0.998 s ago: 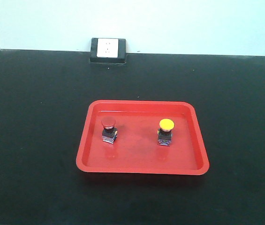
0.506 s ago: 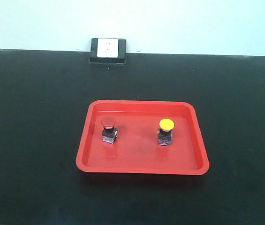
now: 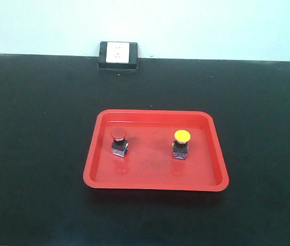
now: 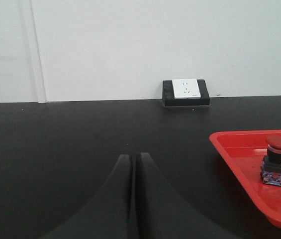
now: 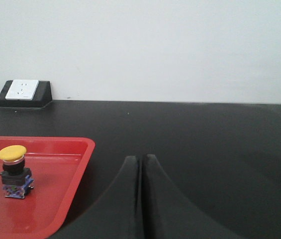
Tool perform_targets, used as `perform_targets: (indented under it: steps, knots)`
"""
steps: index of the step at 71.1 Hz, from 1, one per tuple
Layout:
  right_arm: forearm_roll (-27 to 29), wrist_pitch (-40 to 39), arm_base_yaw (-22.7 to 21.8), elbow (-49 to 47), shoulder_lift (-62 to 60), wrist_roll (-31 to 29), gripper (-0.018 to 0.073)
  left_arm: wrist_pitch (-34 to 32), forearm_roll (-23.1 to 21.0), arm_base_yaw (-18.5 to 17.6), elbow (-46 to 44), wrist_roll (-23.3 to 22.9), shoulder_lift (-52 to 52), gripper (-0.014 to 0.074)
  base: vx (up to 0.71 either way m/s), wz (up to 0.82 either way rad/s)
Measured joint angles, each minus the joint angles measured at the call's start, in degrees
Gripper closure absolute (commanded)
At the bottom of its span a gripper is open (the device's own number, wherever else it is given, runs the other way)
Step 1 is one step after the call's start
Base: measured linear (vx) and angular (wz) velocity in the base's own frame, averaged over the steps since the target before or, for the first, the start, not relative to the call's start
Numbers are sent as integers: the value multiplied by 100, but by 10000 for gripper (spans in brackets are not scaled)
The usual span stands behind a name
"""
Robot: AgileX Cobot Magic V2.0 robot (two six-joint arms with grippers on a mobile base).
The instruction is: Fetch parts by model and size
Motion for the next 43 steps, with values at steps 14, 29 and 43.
perform_targets:
  steps: [14,29,43]
  knots:
    - [331,-123,0,0,0,-694,569,0,0,0,0,0,0,602,0,0]
    - [509,-123,0,0,0,-1040,569,0,0,0,0,0,0,602,0,0]
    - [509,-130,0,0,0,-847,569,0,0,0,0,0,0,602,0,0]
